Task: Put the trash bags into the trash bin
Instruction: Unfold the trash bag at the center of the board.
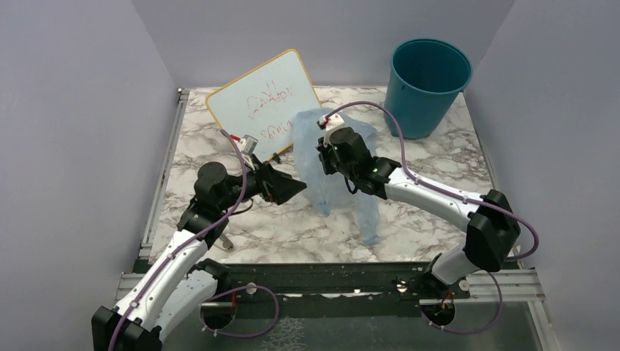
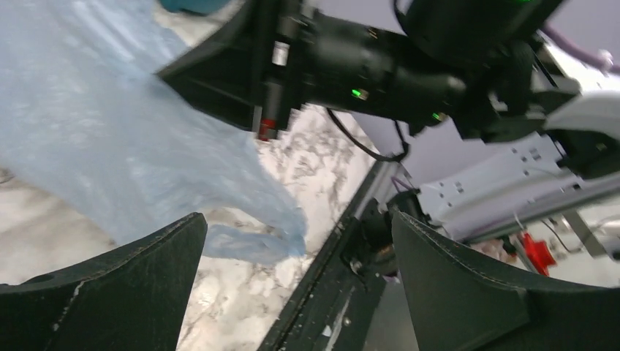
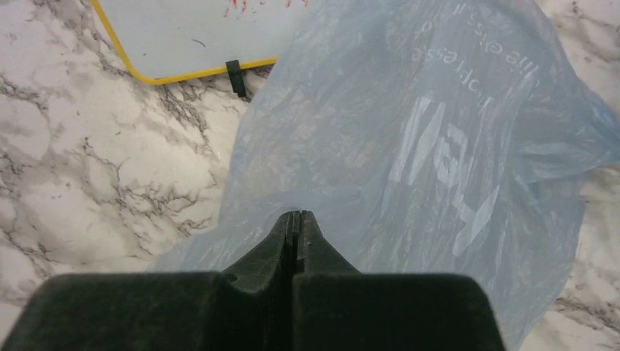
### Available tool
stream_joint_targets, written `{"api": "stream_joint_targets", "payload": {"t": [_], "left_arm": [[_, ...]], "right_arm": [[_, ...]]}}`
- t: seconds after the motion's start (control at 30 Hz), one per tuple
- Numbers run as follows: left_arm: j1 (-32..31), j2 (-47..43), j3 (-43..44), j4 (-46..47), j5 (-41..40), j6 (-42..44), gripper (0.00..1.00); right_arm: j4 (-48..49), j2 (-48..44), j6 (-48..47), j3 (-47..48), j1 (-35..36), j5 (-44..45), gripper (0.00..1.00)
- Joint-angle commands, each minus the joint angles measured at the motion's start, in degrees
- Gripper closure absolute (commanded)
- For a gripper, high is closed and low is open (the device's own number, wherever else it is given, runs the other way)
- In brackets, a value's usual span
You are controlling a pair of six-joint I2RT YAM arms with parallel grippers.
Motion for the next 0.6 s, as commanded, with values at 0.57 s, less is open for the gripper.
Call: {"api": "stream_joint_targets", "payload": {"t": [0.57], "left_arm": [[-24.89, 3.79, -9.03, 7.71, -22.23, -1.21, 0.08]], "right_arm": [[-11.07, 5.43, 13.31, 10.46, -0.87, -11.31, 0.99]]}}
